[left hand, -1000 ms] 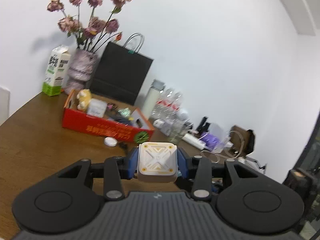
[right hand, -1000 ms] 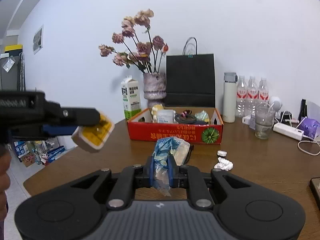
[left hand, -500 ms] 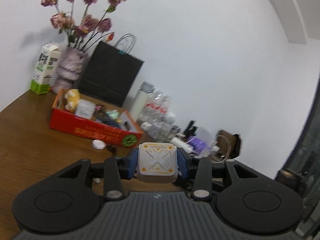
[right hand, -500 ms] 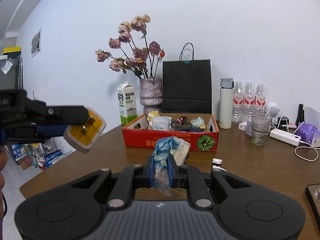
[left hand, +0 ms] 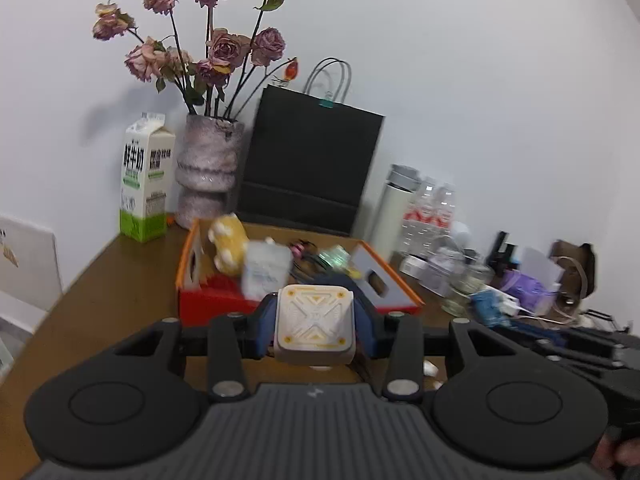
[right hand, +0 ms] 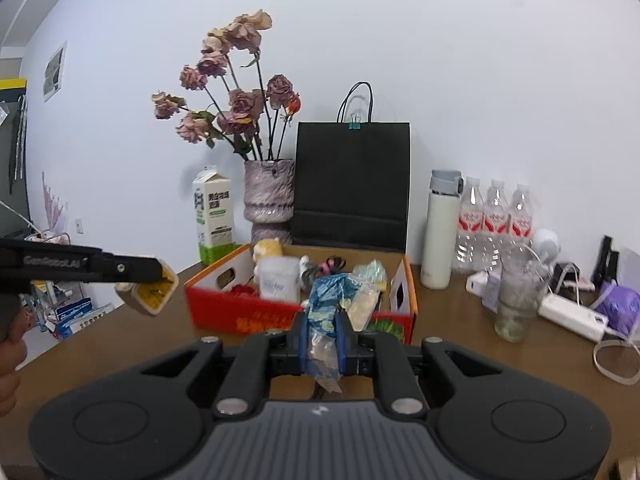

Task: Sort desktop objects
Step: 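Lift the adapter and tissue packet and carry both over the box, then lower the adapter and tissue packet into the box and open both tools, then withdraw both tools from the box toward the remaining items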

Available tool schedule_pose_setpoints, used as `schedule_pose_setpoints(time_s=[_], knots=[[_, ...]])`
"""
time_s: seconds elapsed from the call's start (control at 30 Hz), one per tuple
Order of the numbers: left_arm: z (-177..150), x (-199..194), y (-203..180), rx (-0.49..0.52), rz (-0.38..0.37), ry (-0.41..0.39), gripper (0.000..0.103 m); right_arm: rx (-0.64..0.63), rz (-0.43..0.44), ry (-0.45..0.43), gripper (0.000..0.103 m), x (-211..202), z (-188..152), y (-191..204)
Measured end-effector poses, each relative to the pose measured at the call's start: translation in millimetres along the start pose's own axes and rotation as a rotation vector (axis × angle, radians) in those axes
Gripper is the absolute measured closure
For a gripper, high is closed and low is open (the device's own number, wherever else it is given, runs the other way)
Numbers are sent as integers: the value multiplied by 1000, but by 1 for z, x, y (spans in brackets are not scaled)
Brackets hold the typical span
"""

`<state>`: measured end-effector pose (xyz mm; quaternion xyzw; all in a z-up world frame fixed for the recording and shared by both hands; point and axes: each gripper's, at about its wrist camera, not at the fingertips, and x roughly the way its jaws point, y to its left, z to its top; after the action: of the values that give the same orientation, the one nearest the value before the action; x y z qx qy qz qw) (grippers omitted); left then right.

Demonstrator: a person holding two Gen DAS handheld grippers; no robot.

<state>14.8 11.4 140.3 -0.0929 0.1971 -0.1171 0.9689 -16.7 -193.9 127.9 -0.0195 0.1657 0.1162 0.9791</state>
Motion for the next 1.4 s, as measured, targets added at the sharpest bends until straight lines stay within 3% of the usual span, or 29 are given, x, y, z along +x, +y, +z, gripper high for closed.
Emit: schedule_pose_setpoints(time_s=[0.27,0.47,0.7,0.77,0.9,0.97,1.0,1.07,1.1,1.13,1.23,1.4], knots=[[48,94,34,-10,37,96,61,44,97,48,90,83,49,-27],[55,170,49,-25,47,262,61,113,177,214,90,176,67,-27],[36,230,38,-5,57,402,61,203,180,429,90,265,44,-23],[31,242,37,-2,79,428,61,241,164,465,89,276,34,-29],[23,253,37,-20,39,455,61,291,175,510,86,285,18,-42],[22,253,38,-40,29,452,61,321,177,510,79,284,17,-49],[23,253,38,-47,20,448,58,335,177,506,75,282,18,-53],[29,247,40,-51,12,426,48,355,160,488,56,277,23,-58],[33,242,40,-52,16,409,40,357,155,475,51,273,27,-60],[38,237,41,-53,17,395,38,354,149,463,48,269,31,-62],[52,220,41,-27,18,368,32,335,136,437,48,257,43,-64],[69,195,41,18,68,351,7,301,117,411,48,239,63,-60]])
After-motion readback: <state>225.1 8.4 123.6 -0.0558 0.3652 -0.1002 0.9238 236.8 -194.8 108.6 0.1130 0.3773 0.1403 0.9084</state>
